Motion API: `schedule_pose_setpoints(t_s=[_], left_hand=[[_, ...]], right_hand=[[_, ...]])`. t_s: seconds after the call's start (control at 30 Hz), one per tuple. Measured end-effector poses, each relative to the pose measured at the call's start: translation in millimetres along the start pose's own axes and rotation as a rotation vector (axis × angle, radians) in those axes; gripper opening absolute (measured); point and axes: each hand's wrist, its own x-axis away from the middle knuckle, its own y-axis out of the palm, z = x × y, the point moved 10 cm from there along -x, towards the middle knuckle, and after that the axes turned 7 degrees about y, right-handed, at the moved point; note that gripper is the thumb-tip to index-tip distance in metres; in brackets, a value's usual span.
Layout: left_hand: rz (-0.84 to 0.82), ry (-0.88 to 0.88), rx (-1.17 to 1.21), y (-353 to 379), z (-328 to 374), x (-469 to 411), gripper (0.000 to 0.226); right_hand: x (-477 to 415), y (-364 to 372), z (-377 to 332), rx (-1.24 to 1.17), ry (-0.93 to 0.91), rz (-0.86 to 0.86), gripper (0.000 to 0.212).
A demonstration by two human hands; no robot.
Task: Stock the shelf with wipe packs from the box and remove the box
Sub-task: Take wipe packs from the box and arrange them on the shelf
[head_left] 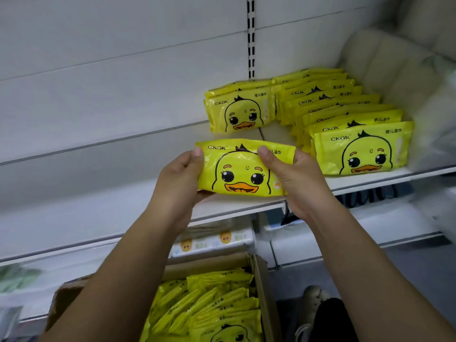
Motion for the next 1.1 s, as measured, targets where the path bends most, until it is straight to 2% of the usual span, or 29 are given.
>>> schedule_pose_setpoints(t_s=[0.07, 0.2, 0.53, 0.67, 0.73, 0.83, 0.97, 1.1], left_hand=[[0.055, -0.009, 0.017, -7, -1, 17, 0.025], [0.153, -0.034, 0.083, -21, -2, 43, 0.021], [0.283, -0.122, 0.372, -34, -27, 83, 0.025], [0.343, -0.124, 0.469, -35, -28, 82, 0.024], [0.357, -0.092, 0.566, -34, -21, 78, 0.025], [0.295, -0.09, 0.527, -32, -18, 74, 0.031], [0.106, -0.246, 0.285, -21, -41, 86, 0.033], [0.079, -0.21, 0.283, -19, -46, 90, 0.032]], right_hand=[[6, 3, 2, 0.006, -0.001, -0.014, 0.022], [22, 7, 12, -0.018, 0.07, -0.039, 0.032], [39, 13, 26, -0.055, 0.119, 0.026, 0.027], [35, 14, 27, -0.09, 0.156, -0.08, 0.036], [35, 16, 27, -0.083, 0.155, -0.141, 0.034], [33, 13, 27, -0.071, 0.105, -0.118, 0.022], [30, 3, 23, -0.074, 0.068, -0.042, 0.017], [29, -2, 22, -0.084, 0.056, -0.003, 0.017]])
